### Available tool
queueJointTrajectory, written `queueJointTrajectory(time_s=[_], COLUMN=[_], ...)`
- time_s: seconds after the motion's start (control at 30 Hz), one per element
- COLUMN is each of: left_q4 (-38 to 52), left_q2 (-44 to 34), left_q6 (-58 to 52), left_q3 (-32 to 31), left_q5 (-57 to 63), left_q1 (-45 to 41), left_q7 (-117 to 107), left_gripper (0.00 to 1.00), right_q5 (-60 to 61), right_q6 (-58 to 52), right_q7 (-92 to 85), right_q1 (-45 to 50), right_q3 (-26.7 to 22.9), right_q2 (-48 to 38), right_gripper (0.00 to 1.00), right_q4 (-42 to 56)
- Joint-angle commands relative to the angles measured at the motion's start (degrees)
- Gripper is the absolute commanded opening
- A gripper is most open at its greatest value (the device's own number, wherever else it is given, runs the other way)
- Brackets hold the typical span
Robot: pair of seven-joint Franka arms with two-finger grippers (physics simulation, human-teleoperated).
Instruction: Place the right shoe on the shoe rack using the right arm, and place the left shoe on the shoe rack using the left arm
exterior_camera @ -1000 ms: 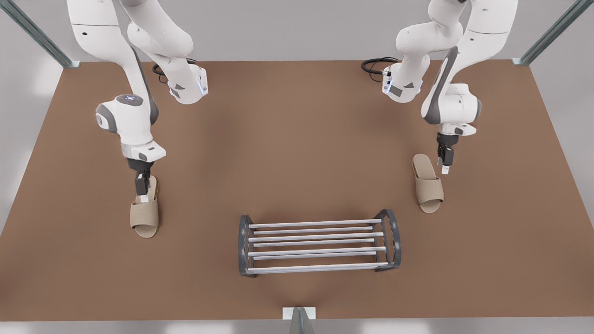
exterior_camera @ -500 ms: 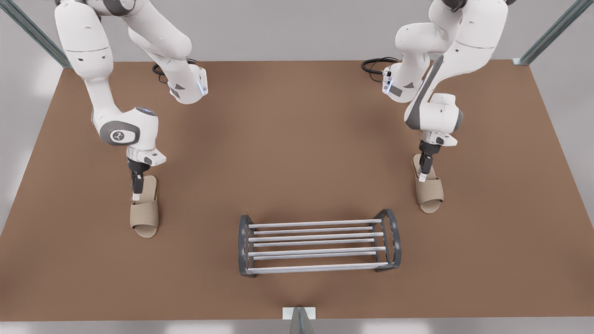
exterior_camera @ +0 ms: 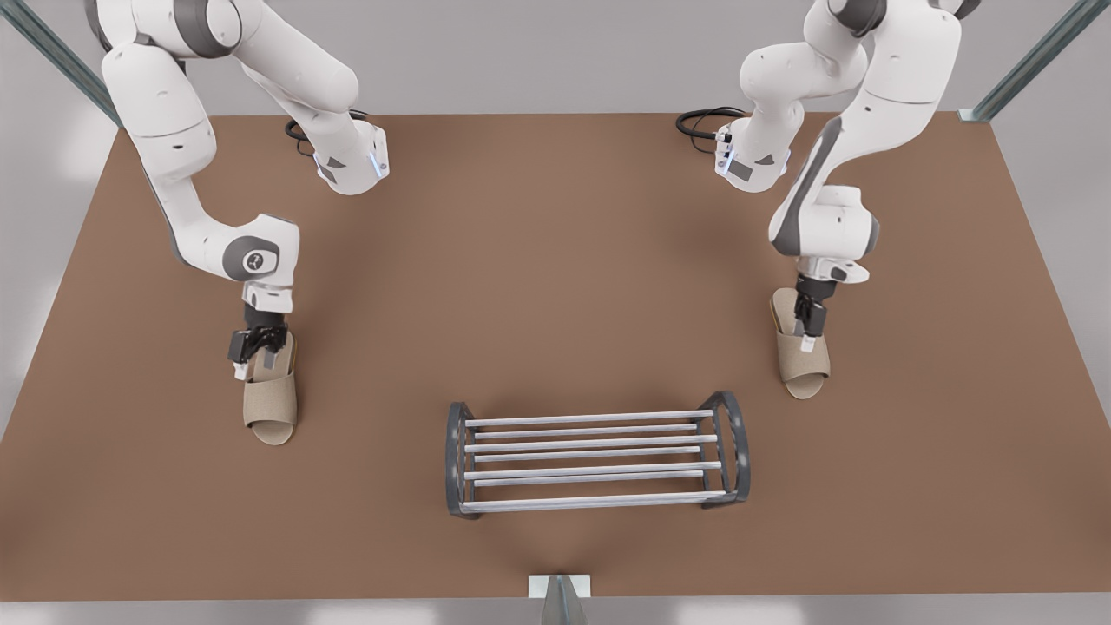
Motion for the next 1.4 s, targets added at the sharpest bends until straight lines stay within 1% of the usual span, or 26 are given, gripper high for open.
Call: queueJointTrajectory(time_s=[0.0,0.03,0.17,0.27,0.47,0.5,0.53,0.7,0.77,0.83,0.87,0.9,0.97,1.0,1.03,1.1,1.2,1.23,1.27,1.3,1.33,1.37], left_q4=[0.2,1.1,3.1,4.4,6.8,6.8,6.9,7.5,7.9,7.9,7.9,7.8,7.8,7.8,7.8,7.8,7.8,7.8,7.8,7.8,7.8,7.8], left_q2=[0.3,0.8,2.5,3.7,5.7,5.7,6.1,7.0,7.4,7.8,7.8,7.8,7.8,7.8,7.8,7.8,7.1,7.2,7.3,7.5,7.6,7.6], left_q6=[-0.1,-0.1,-0.1,0.0,0.1,0.1,0.0,-0.1,-0.1,-0.7,-1.0,-1.0,-1.0,-1.0,-1.0,-1.1,-8.2,-9.7,-9.9,-9.9,-10.1,-10.1], left_q3=[0.0,-0.1,-0.1,-0.1,0.0,0.0,-0.1,0.0,-0.1,-0.1,0.0,-0.1,-0.1,-0.1,0.0,-0.1,0.0,0.0,0.0,0.0,0.0,0.0], left_q5=[-14.9,-14.9,-15.0,-15.0,-14.7,-14.8,-14.7,-14.8,-14.9,-14.9,-14.9,-14.9,-14.8,-14.9,-14.9,-14.9,-14.9,-15.0,-15.1,-15.1,-15.2,-15.4], left_q1=[0.2,0.6,0.7,0.9,1.0,1.4,1.5,1.7,1.8,1.9,1.9,1.9,1.8,1.9,1.9,1.9,1.9,1.9,1.9,1.9,1.9,1.9], left_q7=[-2.1,-2.1,-2.1,-2.1,-2.1,-2.1,-2.1,-2.1,-2.2,-2.3,-2.3,-2.3,-2.6,-2.6,-2.8,-2.9,-2.8,-2.7,-2.7,-2.7,-2.8,-2.8], left_gripper=[1.0,1.0,1.0,1.0,0.99,0.81,0.76,0.78,0.77,0.77,0.76,0.73,0.73,0.73,0.68,0.68,0.68,0.68,0.68,0.68,0.64,0.45], right_q5=[-23.7,-25.0,-30.1,-30.7,-32.2,-33.4,-35.2,-35.4,-35.4,-35.5,-35.9,-35.9,-36.1,-36.1,-36.1,-36.1,-35.8,-35.4,-35.3,-35.3,-34.1,-30.4], right_q6=[-7.2,-9.7,-12.7,-12.7,-12.0,-11.8,-11.8,-11.3,-11.3,-11.3,-11.3,-11.3,-11.3,-11.3,-11.3,-11.3,-11.1,-10.1,-3.0,0.0,5.6,11.4], right_q7=[49.2,46.0,37.9,34.3,32.0,31.7,31.1,28.1,28.1,28.1,28.1,28.1,28.1,28.1,28.1,28.1,28.3,28.5,28.6,28.7,28.8,28.5], right_q1=[0.1,0.1,0.1,0.7,1.9,1.9,1.9,2.2,2.3,3.1,3.3,3.3,3.3,3.3,3.3,3.3,3.7,4.1,4.2,4.3,6.5,8.8], right_q3=[0.0,-0.1,-0.3,-0.3,-0.4,-0.5,-1.5,-1.6,-1.6,-1.6,-1.6,-1.6,-1.6,-1.6,-1.5,-1.5,-0.8,0.4,2.4,3.8,4.4,4.6], right_q2=[0.3,0.6,1.4,2.9,4.9,5.3,5.8,8.1,8.2,8.3,8.3,8.3,8.2,8.2,8.1,7.8,5.0,3.2,2.1,0.6,-0.9,-3.2], right_gripper=[1.0,1.0,0.99,0.97,0.97,0.97,0.97,0.97,0.81,0.7,0.62,0.57,0.41,0.28,0.21,0.21,0.21,0.21,0.21,0.21,0.21,0.21], right_q4=[0.0,-0.2,-0.2,0.2,4.2,5.1,5.9,6.1,6.3,7.8,8.6,8.6,8.7,8.7,8.8,8.8,9.2,9.7,13.3,14.5,17.5,19.5])
